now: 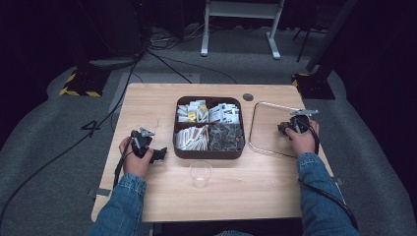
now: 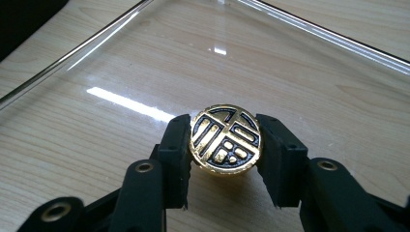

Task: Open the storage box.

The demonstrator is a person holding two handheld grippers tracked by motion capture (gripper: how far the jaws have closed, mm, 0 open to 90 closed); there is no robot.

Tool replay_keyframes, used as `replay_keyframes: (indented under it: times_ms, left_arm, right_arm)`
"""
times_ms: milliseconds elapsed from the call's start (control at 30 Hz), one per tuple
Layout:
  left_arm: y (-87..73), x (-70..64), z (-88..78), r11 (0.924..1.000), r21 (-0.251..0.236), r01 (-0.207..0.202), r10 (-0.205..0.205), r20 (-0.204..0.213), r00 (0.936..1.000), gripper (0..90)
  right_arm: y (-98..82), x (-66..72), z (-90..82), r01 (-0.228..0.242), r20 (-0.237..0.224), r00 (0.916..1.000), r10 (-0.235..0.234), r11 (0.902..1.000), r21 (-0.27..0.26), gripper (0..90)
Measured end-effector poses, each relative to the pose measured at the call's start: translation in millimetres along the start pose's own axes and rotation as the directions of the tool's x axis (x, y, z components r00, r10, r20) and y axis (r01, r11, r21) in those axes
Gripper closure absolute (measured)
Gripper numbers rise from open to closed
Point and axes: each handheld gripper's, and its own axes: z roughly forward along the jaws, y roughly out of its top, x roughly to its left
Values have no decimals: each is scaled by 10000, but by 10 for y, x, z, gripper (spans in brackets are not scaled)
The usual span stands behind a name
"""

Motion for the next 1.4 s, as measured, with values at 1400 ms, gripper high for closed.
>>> replay_keyframes:
  times_ms: [1400]
  left_arm:
    - [0, -1, 0, 10000, 0, -1, 1, -7, 10000, 13]
  right_arm:
    - [38, -12, -256, -1574, 251, 9870, 1588, 9863, -501, 369]
